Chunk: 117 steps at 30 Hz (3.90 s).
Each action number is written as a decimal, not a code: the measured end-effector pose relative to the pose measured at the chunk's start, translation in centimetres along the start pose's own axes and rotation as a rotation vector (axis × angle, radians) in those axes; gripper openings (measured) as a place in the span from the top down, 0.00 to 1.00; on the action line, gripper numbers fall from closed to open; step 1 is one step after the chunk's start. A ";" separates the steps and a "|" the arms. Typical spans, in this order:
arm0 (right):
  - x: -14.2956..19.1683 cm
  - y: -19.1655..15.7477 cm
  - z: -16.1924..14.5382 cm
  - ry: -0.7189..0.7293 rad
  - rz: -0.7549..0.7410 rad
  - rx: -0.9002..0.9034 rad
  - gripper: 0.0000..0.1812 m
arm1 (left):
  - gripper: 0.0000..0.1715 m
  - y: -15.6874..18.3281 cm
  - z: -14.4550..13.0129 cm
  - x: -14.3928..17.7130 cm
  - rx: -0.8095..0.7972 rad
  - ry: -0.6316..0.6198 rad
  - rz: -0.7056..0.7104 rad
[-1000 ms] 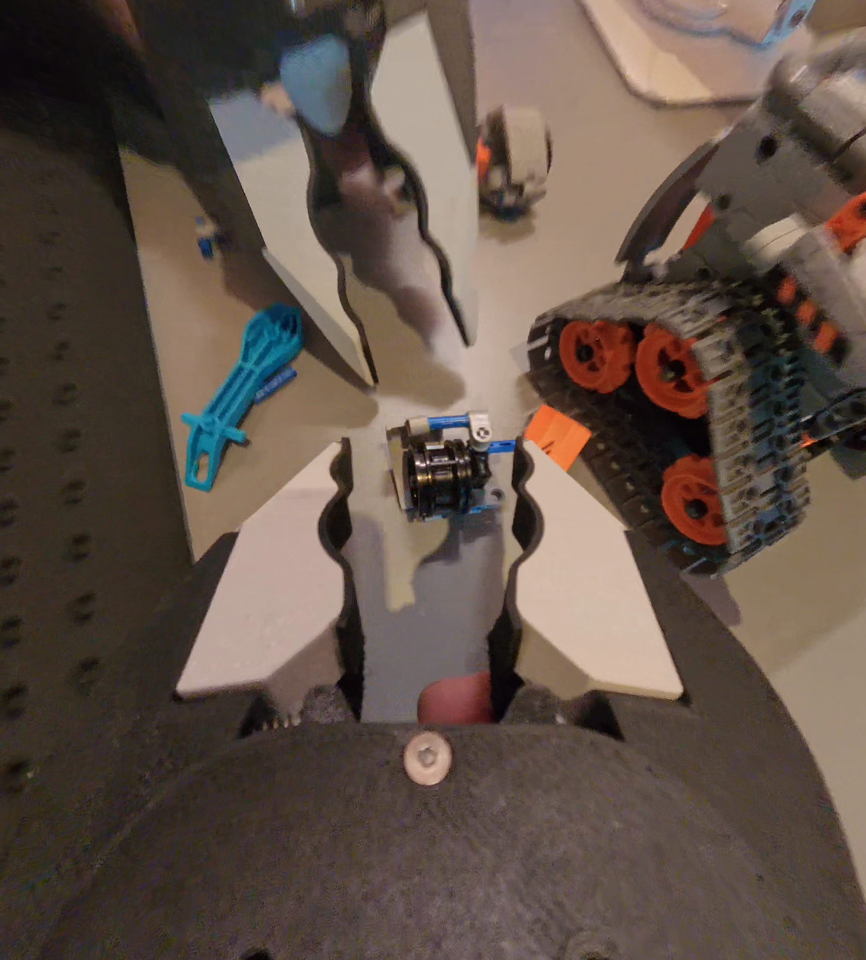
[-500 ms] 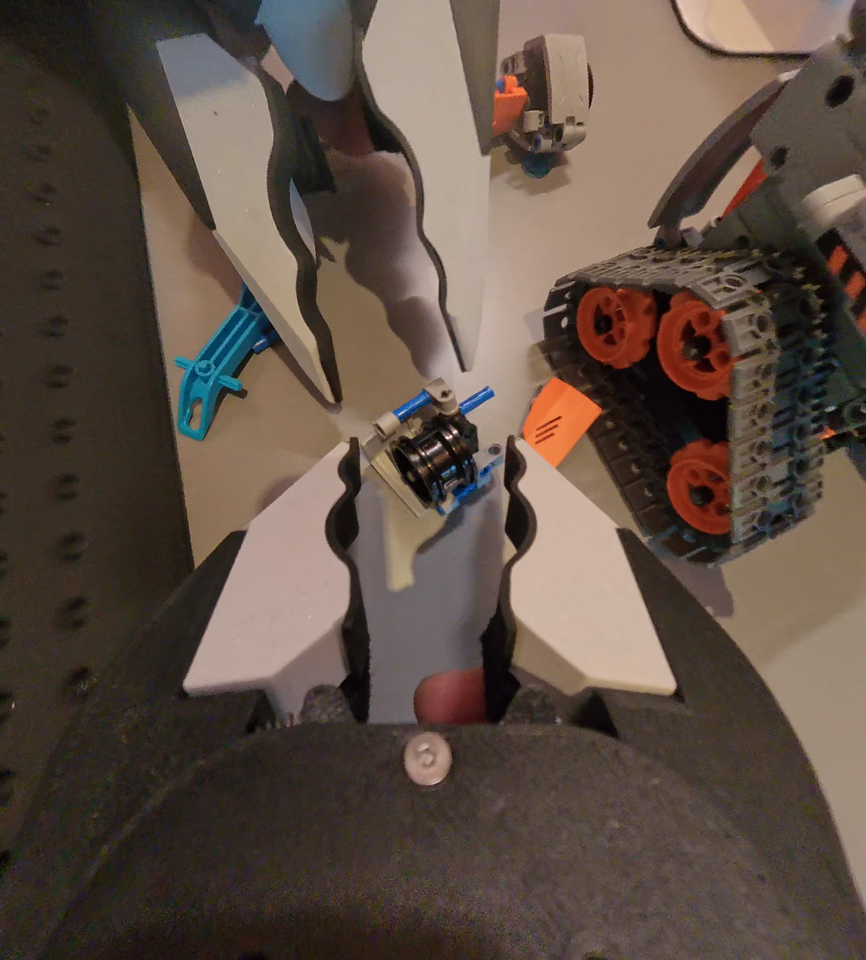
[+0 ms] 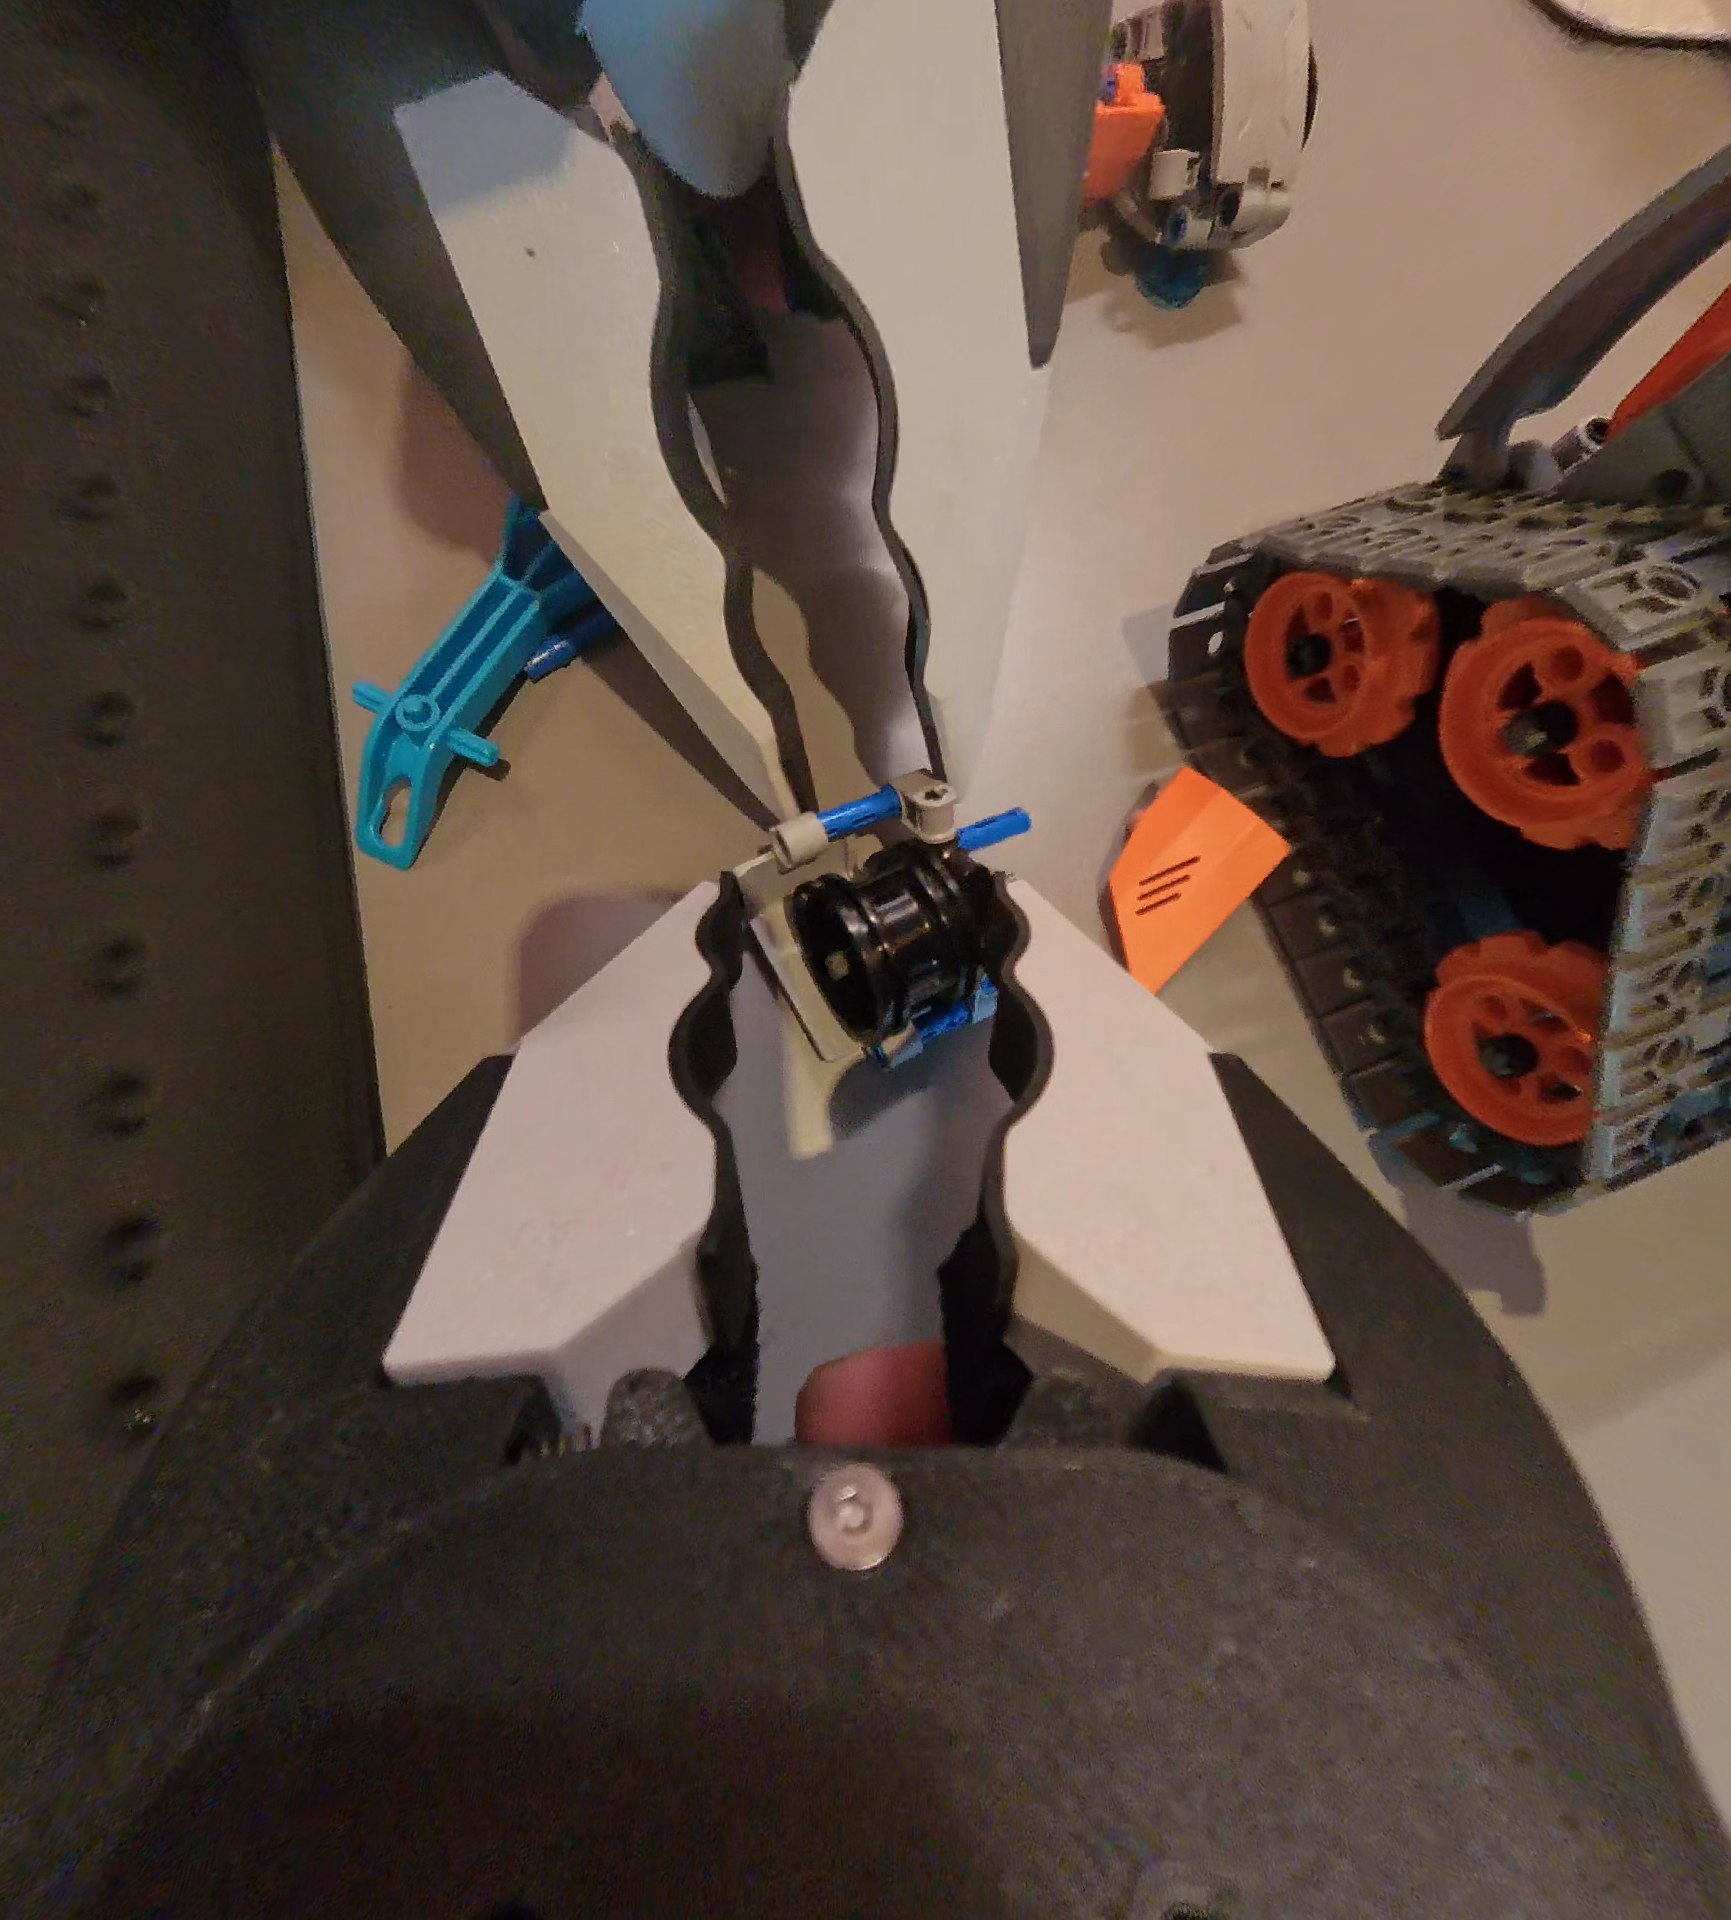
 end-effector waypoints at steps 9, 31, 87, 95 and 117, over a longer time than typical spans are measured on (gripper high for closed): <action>-0.2 0.2 0.0 -0.021 -0.037 0.002 0.76 | 0.76 0.6 0.2 -0.2 0.021 0.007 -0.021; -0.4 0.1 0.3 -0.081 -0.125 0.020 0.76 | 0.84 0.0 0.1 0.1 0.062 -0.001 0.015; 0.5 0.3 1.1 -0.026 -0.155 0.032 0.75 | 0.83 0.3 0.7 0.4 0.088 -0.006 0.089; 3.0 1.0 1.5 0.056 -0.194 -0.007 0.81 | 0.83 1.2 0.8 0.8 0.187 0.052 -0.018; 3.1 -4.6 1.2 0.046 -0.147 -0.005 0.95 | 0.92 3.3 0.1 0.0 -0.257 -0.129 -0.064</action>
Point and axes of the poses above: each gripper's, where its closed fingertips meet, x back along the fingers, z out of its top, y = z × x across the jaws, the point moved 2 cm from there along x, back along the fingers, and after that the axes turned 15 degrees about -z, right-handed, at the moved point
